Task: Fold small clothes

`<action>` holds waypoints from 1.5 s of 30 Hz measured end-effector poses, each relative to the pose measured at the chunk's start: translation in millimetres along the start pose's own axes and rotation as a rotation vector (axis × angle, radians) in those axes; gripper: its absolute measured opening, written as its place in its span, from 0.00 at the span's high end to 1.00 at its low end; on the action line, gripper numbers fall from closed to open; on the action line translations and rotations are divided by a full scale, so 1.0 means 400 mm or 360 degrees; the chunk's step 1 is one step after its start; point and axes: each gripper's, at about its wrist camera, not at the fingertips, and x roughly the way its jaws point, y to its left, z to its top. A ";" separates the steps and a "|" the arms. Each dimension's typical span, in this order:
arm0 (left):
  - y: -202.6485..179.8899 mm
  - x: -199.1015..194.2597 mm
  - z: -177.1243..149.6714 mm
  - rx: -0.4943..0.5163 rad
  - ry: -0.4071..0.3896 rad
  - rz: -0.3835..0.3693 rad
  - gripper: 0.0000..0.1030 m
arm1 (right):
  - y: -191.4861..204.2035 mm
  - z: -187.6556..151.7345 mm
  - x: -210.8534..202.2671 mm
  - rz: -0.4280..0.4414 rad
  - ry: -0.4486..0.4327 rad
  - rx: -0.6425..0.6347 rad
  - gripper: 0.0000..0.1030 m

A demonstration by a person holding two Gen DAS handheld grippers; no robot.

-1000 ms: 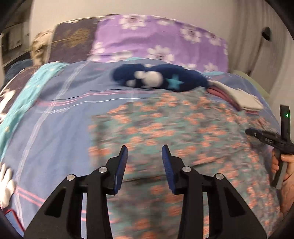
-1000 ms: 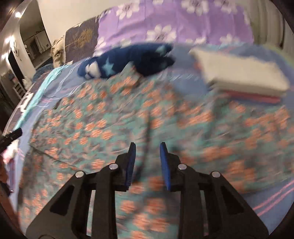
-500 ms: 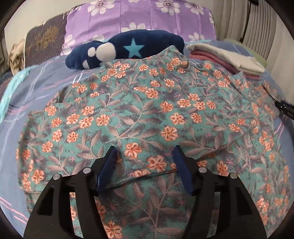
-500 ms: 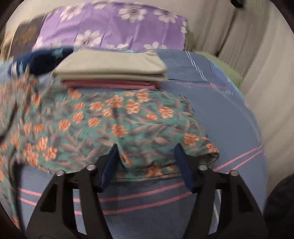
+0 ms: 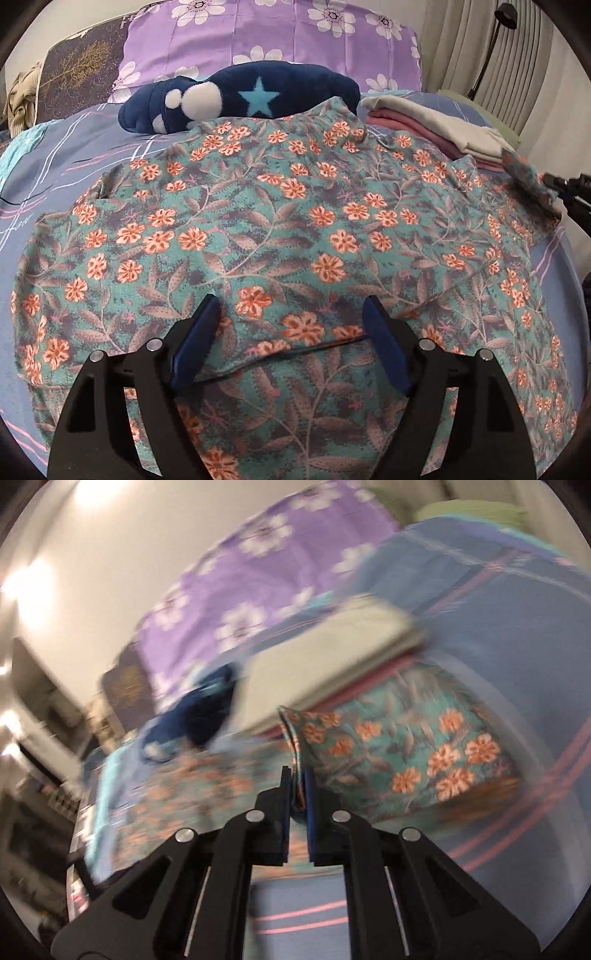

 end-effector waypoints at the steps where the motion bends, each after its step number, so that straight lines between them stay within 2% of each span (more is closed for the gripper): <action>1: 0.004 -0.001 0.000 -0.0010 -0.0004 -0.0013 0.22 | 0.039 -0.014 0.008 0.0060 0.0021 -0.0028 0.94; 4: 0.015 -0.007 -0.002 -0.0042 -0.0020 -0.0057 0.22 | 0.195 -0.068 0.067 0.0241 0.0103 -0.0179 0.94; 6: 0.022 -0.010 -0.002 -0.0066 -0.0030 -0.0088 0.22 | 0.263 -0.088 0.108 0.0287 0.0147 -0.0280 0.94; 9: 0.034 -0.013 -0.002 -0.0104 -0.0044 -0.0136 0.22 | 0.343 -0.158 0.193 0.0283 0.0277 -0.0417 0.94; 11: 0.042 -0.016 -0.003 -0.0126 -0.0051 -0.0166 0.22 | 0.352 -0.203 0.250 0.0266 0.0399 -0.0432 0.94; 14: 0.055 -0.021 -0.003 -0.0168 -0.0065 -0.0213 0.24 | 0.330 -0.268 0.287 0.0192 0.0474 -0.0490 0.94; 17: 0.067 -0.034 0.004 -0.0262 -0.0057 -0.0242 0.33 | 0.306 -0.291 0.293 0.0223 0.0479 -0.0454 0.94; 20: 0.058 -0.052 0.037 -0.0352 -0.0015 -0.0426 0.43 | 0.291 -0.291 0.277 0.0261 0.0464 -0.0441 0.94; 23: 0.001 -0.060 0.095 -0.0318 0.0024 -0.0507 0.43 | 0.291 -0.286 0.250 0.0273 0.0427 -0.0487 0.94; 25: -0.043 -0.044 0.122 -0.0258 0.0053 -0.0501 0.43 | 0.299 -0.282 0.235 0.0275 0.0401 -0.0524 0.94; 27: -0.089 0.002 0.150 -0.0224 0.0145 -0.0507 0.43 | 0.309 -0.279 0.227 0.0268 0.0379 -0.0565 0.94; 31: -0.142 0.097 0.179 -0.0290 0.0291 -0.0528 0.45 | 0.311 -0.283 0.212 0.0279 0.0355 -0.0606 0.94; 32: -0.148 0.105 0.179 -0.0296 0.0293 -0.0526 0.71 | 0.311 -0.285 0.209 0.0282 0.0351 -0.0616 0.94; 33: -0.160 0.119 0.183 -0.0291 0.0305 -0.0528 0.91 | 0.312 -0.285 0.207 0.0285 0.0347 -0.0626 0.94; 34: -0.168 0.125 0.186 -0.0288 0.0320 -0.0532 0.98 | 0.312 -0.286 0.205 0.0290 0.0340 -0.0641 0.93; 37: -0.186 0.089 0.209 -0.0208 0.0213 -0.0444 0.98 | 0.302 -0.280 0.188 0.0334 0.0334 -0.0629 0.86; 40: -0.177 0.024 0.255 -0.0176 0.0108 -0.0427 0.98 | 0.288 -0.261 0.178 0.0391 0.0360 -0.0592 0.86; 42: -0.157 -0.026 0.288 -0.0152 0.0027 -0.0367 0.98 | 0.275 -0.256 0.191 0.0332 0.0403 -0.0563 0.86; 45: -0.110 -0.084 0.322 -0.0156 -0.0056 -0.0283 0.98 | 0.230 -0.258 0.239 0.0145 0.0461 -0.0469 0.87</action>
